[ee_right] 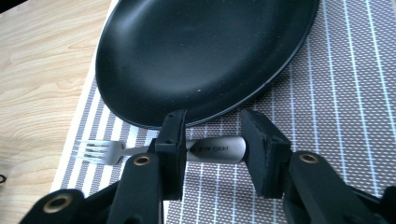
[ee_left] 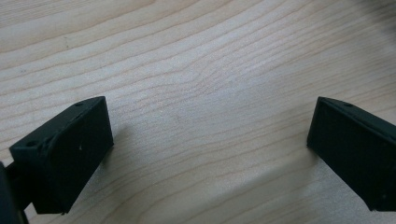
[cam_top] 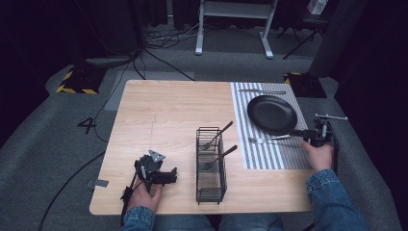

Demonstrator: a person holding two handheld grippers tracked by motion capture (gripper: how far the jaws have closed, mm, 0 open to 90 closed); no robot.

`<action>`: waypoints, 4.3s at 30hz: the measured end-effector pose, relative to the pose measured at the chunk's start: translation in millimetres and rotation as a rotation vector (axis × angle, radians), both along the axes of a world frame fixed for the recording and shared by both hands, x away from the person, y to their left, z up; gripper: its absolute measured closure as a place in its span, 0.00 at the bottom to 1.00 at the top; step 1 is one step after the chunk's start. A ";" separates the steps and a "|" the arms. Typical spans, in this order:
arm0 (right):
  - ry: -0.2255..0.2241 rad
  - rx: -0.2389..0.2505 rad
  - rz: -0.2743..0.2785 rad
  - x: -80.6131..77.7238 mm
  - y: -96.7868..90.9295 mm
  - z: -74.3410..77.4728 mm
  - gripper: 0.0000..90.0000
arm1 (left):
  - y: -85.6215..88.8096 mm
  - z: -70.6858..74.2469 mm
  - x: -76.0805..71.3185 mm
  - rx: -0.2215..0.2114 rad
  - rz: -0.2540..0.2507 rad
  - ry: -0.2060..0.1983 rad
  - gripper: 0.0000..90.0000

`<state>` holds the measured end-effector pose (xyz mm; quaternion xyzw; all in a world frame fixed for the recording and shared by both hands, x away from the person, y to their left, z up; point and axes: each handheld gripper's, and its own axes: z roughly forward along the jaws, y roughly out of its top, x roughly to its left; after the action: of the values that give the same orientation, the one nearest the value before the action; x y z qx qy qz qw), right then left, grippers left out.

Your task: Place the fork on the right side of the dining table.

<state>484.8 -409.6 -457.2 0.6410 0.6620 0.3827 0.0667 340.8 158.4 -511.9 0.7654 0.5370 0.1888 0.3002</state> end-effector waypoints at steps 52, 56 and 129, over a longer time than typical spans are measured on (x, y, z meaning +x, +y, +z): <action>-0.179 -0.090 0.177 -36.5 38.0 61.5 0.50 | -0.1 0.0 -0.1 -0.001 0.001 0.000 0.00; -0.191 -0.087 0.220 -43.3 49.0 69.4 0.48 | 0.0 0.0 -0.1 -0.001 0.001 0.000 0.00; -0.267 -0.145 0.585 -163.8 152.8 -25.2 0.38 | -0.3 -0.1 -0.2 -0.003 0.004 -0.001 0.00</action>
<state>321.0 -256.8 -482.5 0.3613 0.8291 0.4181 0.0856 340.6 158.1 -512.0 0.7639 0.5386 0.1890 0.3011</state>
